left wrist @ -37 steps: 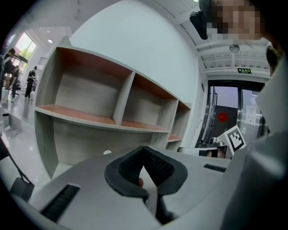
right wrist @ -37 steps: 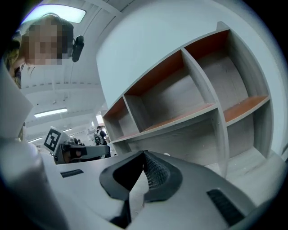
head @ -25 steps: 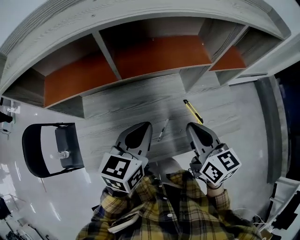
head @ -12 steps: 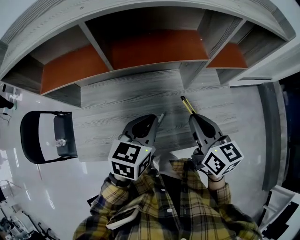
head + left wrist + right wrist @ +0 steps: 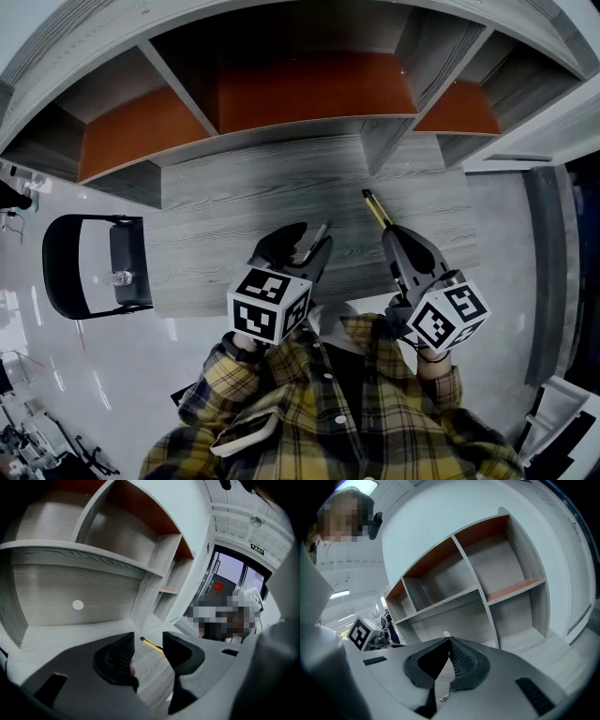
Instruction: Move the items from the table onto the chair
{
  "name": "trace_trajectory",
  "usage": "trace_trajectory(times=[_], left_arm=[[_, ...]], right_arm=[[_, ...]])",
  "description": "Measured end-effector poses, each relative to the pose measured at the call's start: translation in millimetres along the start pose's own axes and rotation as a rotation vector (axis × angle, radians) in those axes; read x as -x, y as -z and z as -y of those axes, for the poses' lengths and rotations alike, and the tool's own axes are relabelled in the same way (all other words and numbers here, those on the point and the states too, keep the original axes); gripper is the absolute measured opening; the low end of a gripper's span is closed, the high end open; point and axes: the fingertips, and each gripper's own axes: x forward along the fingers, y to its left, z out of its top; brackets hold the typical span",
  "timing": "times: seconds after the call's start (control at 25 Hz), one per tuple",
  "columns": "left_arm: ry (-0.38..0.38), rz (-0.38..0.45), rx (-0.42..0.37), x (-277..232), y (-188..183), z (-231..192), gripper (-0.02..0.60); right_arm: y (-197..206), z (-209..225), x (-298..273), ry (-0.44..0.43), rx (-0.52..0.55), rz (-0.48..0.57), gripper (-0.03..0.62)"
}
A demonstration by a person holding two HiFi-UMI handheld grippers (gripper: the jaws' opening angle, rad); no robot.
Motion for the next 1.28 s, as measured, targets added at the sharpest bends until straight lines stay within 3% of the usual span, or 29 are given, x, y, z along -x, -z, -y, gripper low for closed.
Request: trace_trajectory(times=[0.24, 0.8, 0.96, 1.16, 1.28], left_arm=[[-0.042, -0.126, -0.037, -37, 42, -14, 0.179], [-0.082, -0.415, 0.054, -111, 144, -61, 0.178], [-0.103, -0.464, 0.042, -117, 162, -69, 0.175], [-0.151, -0.499, -0.005, -125, 177, -77, 0.093], [-0.171, -0.528, -0.018, -125, 187, -77, 0.086]], right_arm=[[19, 13, 1, 0.024, 0.002, -0.046, 0.017], [66, 22, 0, 0.027, -0.078, -0.117, 0.017], [70, 18, -3, 0.009, -0.083, -0.121, 0.017], [70, 16, -7, 0.001, -0.095, -0.114, 0.017], [70, 17, -7, 0.005, -0.104, -0.113, 0.017]])
